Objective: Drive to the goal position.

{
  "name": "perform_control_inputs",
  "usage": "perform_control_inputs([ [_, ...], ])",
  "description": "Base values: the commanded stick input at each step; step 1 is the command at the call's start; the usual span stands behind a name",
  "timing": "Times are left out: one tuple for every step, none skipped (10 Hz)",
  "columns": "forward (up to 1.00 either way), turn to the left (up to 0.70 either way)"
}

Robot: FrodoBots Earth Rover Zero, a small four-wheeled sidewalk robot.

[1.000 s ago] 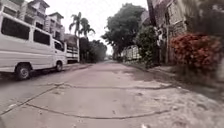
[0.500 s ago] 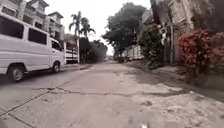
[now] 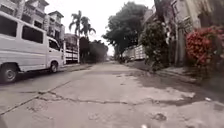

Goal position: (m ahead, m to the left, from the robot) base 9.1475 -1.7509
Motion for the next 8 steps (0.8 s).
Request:
perform_control_inputs([
  [0.7, 0.0],
  [0.7, 0.0],
  [0.7, 0.0],
  [0.7, 0.0],
  [0.7, 0.0],
  [0.7, 0.0],
  [0.7, 0.0],
  [0.7, 0.0],
])
